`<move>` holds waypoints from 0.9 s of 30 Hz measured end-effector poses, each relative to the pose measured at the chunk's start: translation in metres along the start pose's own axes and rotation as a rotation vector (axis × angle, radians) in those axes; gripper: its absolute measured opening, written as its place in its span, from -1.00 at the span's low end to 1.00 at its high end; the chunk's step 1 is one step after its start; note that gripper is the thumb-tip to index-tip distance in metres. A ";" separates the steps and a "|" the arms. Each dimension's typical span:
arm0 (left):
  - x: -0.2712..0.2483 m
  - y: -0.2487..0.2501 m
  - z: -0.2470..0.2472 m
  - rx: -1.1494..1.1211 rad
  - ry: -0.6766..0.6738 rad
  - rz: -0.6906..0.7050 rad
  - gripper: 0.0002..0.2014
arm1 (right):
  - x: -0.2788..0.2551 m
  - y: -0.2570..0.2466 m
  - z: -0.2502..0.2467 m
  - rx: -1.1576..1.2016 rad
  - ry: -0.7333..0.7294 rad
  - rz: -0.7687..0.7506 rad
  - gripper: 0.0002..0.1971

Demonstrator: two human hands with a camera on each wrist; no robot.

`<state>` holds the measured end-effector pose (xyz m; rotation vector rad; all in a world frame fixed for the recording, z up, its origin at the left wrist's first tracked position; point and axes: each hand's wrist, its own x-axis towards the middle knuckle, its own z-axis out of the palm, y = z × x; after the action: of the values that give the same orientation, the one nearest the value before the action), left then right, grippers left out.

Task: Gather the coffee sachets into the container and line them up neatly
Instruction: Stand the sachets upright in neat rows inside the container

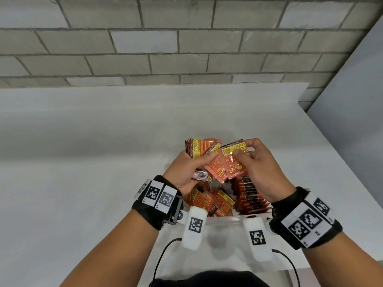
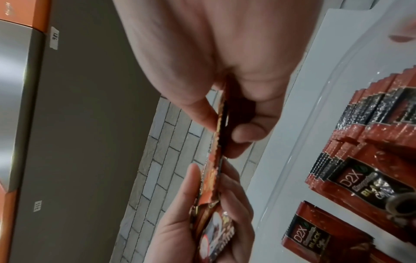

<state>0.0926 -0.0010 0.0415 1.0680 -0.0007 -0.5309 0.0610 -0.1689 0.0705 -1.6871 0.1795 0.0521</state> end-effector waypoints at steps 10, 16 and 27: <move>0.002 0.003 -0.001 -0.258 0.050 -0.043 -0.73 | 0.005 0.008 -0.002 0.330 0.018 0.066 -0.70; 0.002 0.001 0.002 -0.143 0.005 0.112 -0.65 | 0.006 0.010 0.005 0.408 0.006 0.143 -0.80; 0.004 0.005 0.003 -0.331 0.044 0.012 -0.74 | 0.007 0.003 0.001 0.452 -0.075 0.169 -0.76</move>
<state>0.0975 -0.0032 0.0455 0.7550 0.1156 -0.4769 0.0671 -0.1684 0.0667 -1.2149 0.2570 0.1874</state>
